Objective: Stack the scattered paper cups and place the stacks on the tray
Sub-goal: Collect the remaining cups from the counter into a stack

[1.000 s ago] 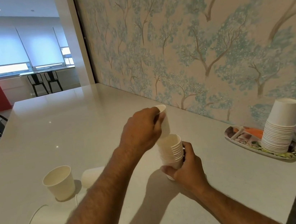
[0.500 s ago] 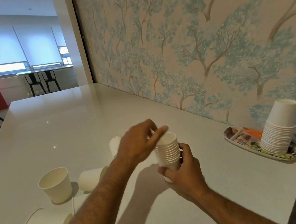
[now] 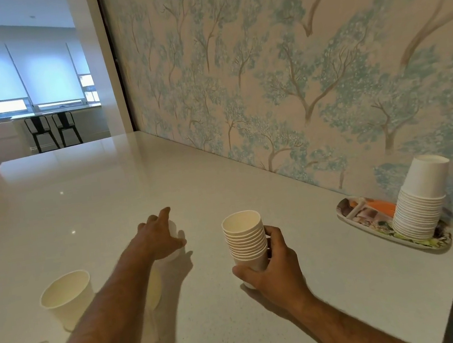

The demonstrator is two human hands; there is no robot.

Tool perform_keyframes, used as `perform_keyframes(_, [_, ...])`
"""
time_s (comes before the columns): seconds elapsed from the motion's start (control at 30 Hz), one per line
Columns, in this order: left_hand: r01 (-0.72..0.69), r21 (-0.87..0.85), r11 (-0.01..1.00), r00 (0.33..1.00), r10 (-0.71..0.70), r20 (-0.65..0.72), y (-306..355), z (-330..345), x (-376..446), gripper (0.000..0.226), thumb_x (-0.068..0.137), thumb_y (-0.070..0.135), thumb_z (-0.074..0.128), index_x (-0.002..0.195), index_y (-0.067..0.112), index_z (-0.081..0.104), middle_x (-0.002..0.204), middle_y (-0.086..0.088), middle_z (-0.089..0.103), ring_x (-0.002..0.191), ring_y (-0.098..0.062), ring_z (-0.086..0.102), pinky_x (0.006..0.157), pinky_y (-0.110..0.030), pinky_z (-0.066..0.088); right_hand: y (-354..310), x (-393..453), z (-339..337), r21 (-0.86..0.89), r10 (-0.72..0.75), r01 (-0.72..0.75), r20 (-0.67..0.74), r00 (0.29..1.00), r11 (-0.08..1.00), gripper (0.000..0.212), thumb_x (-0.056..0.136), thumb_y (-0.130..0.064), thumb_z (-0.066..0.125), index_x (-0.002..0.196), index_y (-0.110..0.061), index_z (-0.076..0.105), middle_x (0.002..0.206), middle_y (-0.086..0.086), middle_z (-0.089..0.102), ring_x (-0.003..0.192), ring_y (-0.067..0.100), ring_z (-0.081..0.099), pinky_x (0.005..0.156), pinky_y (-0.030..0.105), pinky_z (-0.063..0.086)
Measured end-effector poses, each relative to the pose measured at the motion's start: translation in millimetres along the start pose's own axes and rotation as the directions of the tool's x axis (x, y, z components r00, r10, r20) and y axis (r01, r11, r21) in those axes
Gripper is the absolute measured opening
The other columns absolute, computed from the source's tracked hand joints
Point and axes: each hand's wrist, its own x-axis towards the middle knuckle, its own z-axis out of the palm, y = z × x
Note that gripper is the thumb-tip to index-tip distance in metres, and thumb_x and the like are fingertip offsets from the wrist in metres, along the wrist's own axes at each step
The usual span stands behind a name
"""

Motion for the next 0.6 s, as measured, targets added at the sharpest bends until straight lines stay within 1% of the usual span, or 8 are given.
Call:
perform_keyframes(0.1, [-0.005, -0.007, 1.0, 0.998, 0.005, -0.062, 8, -3, -3, 0.091, 0.073, 0.043, 0.081, 0.147, 0.018, 0.034, 0.139, -0.013, 0.044, 0.126, -0.035, 0.044, 0.1, -0.048, 0.045, 1, 1, 0, -0.001, -0.005, 0.005, -0.002, 1.0, 1.0, 0.083, 0.065, -0.038, 0.089, 0.129, -0.038, 0.036, 0.122, -0.013, 0.059, 0.099, 0.009, 0.064, 0.075, 0.02, 0.058])
perform_keyframes(0.2, [-0.063, 0.011, 0.998, 0.985, 0.064, -0.16, 21, -10, -6, 0.045, 0.078, 0.038, 0.079, 0.115, 0.017, 0.065, 0.116, -0.009, 0.063, 0.104, -0.026, 0.058, 0.085, -0.039, 0.051, 1, 1, 0, -0.006, -0.006, 0.006, 0.003, 1.0, 1.0, 0.083, 0.064, -0.038, 0.089, 0.128, -0.039, 0.036, 0.12, -0.015, 0.059, 0.096, 0.007, 0.064, 0.075, 0.02, 0.058])
perform_keyframes(0.27, [-0.114, 0.006, 0.994, 0.969, 0.112, -0.221, 36, -17, -12, 0.013, 0.088, 0.031, 0.069, 0.091, 0.019, 0.069, 0.1, -0.008, 0.069, 0.088, -0.025, 0.062, 0.071, -0.034, 0.048, 2, 2, 1, -0.005, -0.007, 0.007, 0.002, 1.0, 1.0, 0.084, 0.064, -0.038, 0.09, 0.129, -0.038, 0.037, 0.12, -0.015, 0.059, 0.097, 0.008, 0.065, 0.076, 0.02, 0.058])
perform_keyframes(0.3, [-0.149, 0.006, 0.989, 0.954, 0.145, -0.264, 44, -21, -17, 0.013, 0.092, 0.03, 0.064, 0.083, 0.02, 0.066, 0.094, -0.007, 0.069, 0.082, -0.025, 0.061, 0.067, -0.032, 0.044, 3, 2, 1, -0.007, -0.01, 0.01, 0.0, 1.0, 1.0, 0.084, 0.064, -0.037, 0.09, 0.129, -0.038, 0.037, 0.12, -0.015, 0.059, 0.097, 0.008, 0.064, 0.076, 0.019, 0.057])
perform_keyframes(0.37, [-0.238, 0.033, 0.971, 0.893, 0.232, -0.386, 62, -31, -27, 0.021, 0.095, 0.031, 0.059, 0.082, 0.018, 0.068, 0.089, -0.007, 0.067, 0.076, -0.024, 0.058, 0.064, -0.032, 0.041, 3, 3, 1, -0.014, -0.019, 0.019, -0.004, 1.0, 1.0, 0.084, 0.063, -0.039, 0.09, 0.128, -0.04, 0.036, 0.116, -0.021, 0.057, 0.095, 0.005, 0.064, 0.073, 0.016, 0.056])
perform_keyframes(0.47, [-0.407, 0.04, 0.913, 0.737, 0.354, -0.576, 90, -48, -47, 0.028, 0.097, 0.031, 0.056, 0.1, 0.01, 0.074, 0.09, -0.01, 0.066, 0.075, -0.024, 0.056, 0.063, -0.035, 0.046, 4, 2, 2, -0.017, -0.031, 0.031, -0.014, 0.999, 0.999, 0.082, 0.061, -0.042, 0.09, 0.124, -0.043, 0.037, 0.108, -0.03, 0.055, 0.09, 0.0, 0.064, 0.064, 0.01, 0.053])
perform_keyframes(0.53, [-0.512, 0.025, 0.859, 0.643, 0.403, -0.652, 106, -56, -62, 0.03, 0.098, 0.031, 0.056, 0.104, 0.007, 0.073, 0.088, -0.01, 0.065, 0.074, -0.022, 0.055, 0.061, -0.032, 0.044, 5, 3, 2, -0.024, -0.034, 0.033, -0.026, 0.999, 0.999, 0.082, 0.058, -0.045, 0.09, 0.122, -0.044, 0.038, 0.104, -0.032, 0.057, 0.087, -0.003, 0.065, 0.062, 0.01, 0.053])
perform_keyframes(0.6, [-0.586, 0.031, 0.809, 0.58, 0.446, -0.681, 119, -58, -78, 0.03, 0.097, 0.031, 0.056, 0.105, 0.008, 0.073, 0.086, -0.007, 0.064, 0.073, -0.018, 0.052, 0.059, -0.028, 0.038, 5, 3, 3, -0.031, -0.033, 0.032, -0.031, 0.999, 0.999, 0.081, 0.057, -0.044, 0.091, 0.118, -0.047, 0.038, 0.1, -0.031, 0.059, 0.087, -0.008, 0.064, 0.061, 0.011, 0.053])
